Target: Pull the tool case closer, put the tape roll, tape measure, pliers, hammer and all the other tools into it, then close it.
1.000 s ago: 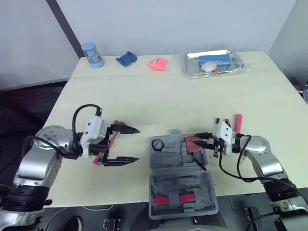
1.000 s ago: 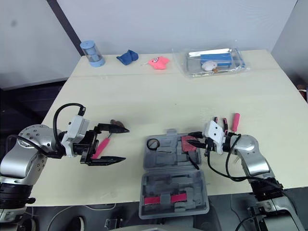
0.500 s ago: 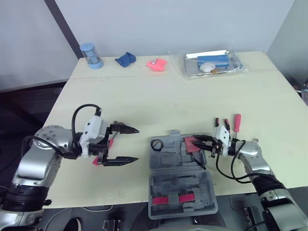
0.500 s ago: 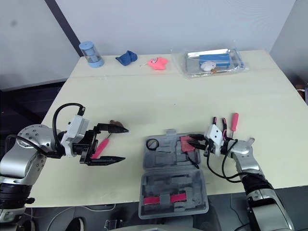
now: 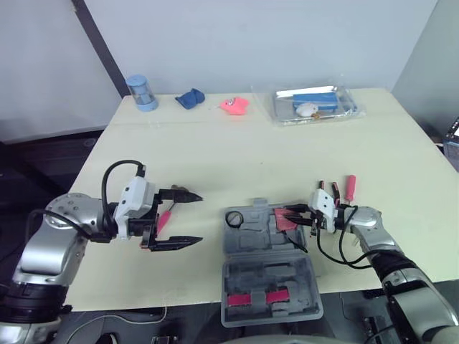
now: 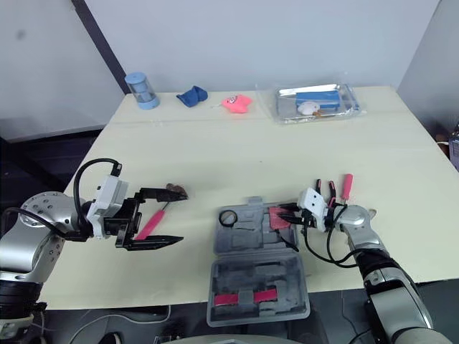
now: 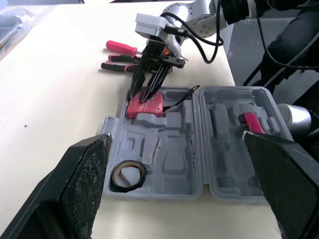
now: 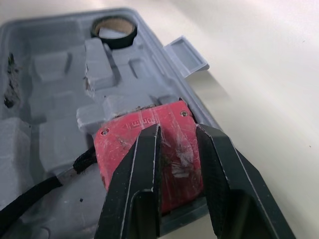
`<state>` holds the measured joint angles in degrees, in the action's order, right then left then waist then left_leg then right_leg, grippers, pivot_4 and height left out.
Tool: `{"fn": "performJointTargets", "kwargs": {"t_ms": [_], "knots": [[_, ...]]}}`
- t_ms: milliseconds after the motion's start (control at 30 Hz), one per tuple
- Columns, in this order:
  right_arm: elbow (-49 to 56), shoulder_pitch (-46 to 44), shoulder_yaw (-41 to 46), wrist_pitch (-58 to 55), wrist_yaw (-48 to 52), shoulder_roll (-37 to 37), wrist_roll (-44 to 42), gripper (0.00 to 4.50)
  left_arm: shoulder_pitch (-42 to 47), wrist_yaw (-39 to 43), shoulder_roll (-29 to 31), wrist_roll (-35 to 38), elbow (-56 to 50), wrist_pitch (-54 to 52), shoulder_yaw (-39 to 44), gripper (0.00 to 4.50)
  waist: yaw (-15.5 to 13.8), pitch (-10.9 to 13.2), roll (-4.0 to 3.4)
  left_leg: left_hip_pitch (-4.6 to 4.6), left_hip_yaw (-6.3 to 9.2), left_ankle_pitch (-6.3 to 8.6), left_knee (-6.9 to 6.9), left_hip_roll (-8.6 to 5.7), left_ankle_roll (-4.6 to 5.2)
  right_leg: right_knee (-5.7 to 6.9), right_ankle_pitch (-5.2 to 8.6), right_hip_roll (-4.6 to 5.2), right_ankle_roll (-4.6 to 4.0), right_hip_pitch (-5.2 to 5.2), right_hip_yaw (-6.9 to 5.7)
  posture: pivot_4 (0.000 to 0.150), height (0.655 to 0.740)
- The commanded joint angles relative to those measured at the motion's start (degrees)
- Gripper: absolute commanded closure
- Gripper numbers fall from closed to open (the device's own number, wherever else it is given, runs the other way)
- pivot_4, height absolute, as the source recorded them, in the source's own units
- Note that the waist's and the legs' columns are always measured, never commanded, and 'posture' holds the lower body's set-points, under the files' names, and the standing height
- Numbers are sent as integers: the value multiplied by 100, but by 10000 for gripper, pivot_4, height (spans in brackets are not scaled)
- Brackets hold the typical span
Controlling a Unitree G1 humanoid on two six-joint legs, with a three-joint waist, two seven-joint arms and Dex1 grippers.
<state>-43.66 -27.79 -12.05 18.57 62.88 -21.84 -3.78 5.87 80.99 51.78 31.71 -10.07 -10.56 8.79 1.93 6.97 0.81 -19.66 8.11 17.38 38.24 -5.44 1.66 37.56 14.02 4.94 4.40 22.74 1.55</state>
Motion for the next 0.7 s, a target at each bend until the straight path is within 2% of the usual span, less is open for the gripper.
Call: {"fn": "performJointTargets", "kwargs": {"t_ms": [33,133,333,533,700], "knots": [[-117,341,-108,-571,-221,-46,276,33528,-50,-138,-42,50,-137,71,199,0,-3,-8,7,0,0,0,0,0,0,0,0,0,0,0,0,1500,7400],[691,500,160,-613,-253,-77,-88,33528,-192,-363,-120,48,-132,25,294,0,-22,-10,9,-1,1,0,1,0,0,0,0,0,0,1,1,1500,7400],[2326,1070,572,-966,-276,-330,-634,33528,-581,-920,-335,101,-201,-103,620,0,-48,49,-84,-34,-3,-1,-4,-2,-2,3,0,6,0,38,9,1500,7400],[4346,2328,1697,-1562,-671,-678,-1760,33528,-1531,-1654,-752,316,-315,-273,1532,0,-58,66,-104,-109,-15,-2,5,3,-3,18,-1,13,1,117,26,1500,7400],[5023,3428,2776,-1973,-1017,-979,-2337,33528,-2092,-2243,-1151,320,-13,-261,2242,0,-159,76,-99,-107,-16,1,5,5,-1,7,-1,18,1,107,24,1500,7400]]}}
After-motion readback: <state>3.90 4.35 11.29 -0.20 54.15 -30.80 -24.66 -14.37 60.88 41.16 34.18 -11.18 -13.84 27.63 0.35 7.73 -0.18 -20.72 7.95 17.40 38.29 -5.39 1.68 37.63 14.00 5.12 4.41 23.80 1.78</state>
